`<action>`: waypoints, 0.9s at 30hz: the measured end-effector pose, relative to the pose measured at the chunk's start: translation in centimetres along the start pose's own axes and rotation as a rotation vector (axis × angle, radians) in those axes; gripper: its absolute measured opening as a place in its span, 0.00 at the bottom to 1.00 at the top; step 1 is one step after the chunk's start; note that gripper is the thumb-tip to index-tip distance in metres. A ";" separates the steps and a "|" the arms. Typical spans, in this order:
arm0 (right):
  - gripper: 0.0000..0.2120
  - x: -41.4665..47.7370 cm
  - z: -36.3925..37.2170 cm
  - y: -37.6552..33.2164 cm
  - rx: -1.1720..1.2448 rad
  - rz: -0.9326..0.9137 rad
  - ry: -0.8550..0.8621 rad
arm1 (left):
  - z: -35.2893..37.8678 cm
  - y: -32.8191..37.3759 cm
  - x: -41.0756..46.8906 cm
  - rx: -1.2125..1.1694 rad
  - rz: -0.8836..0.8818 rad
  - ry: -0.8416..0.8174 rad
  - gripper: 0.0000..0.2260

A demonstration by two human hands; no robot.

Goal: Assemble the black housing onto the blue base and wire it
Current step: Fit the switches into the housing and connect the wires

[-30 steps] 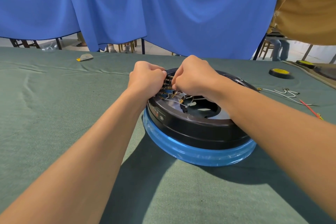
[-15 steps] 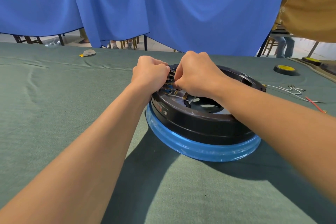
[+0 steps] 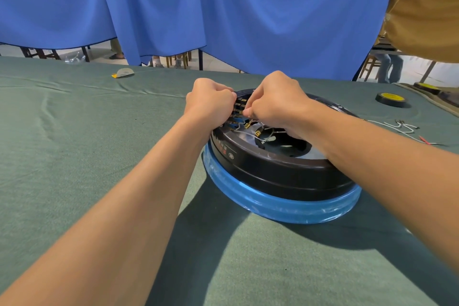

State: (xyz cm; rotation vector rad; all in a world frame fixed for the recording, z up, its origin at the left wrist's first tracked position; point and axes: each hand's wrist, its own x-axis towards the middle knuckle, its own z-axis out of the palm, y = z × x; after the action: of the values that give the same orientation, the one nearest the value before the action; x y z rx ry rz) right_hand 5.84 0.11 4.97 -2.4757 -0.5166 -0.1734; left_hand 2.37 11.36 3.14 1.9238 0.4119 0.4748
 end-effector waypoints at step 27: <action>0.09 0.7 0.6 -0.1 0.232 0.203 0.011 | 0.0 -0.3 0.2 -0.002 0.010 0.000 0.13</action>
State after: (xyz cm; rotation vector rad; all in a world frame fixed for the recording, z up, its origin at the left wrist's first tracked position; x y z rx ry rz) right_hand 6.48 0.77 4.68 -2.2802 -0.2615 -0.0426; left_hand 2.51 11.54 2.88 1.9245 0.4016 0.4820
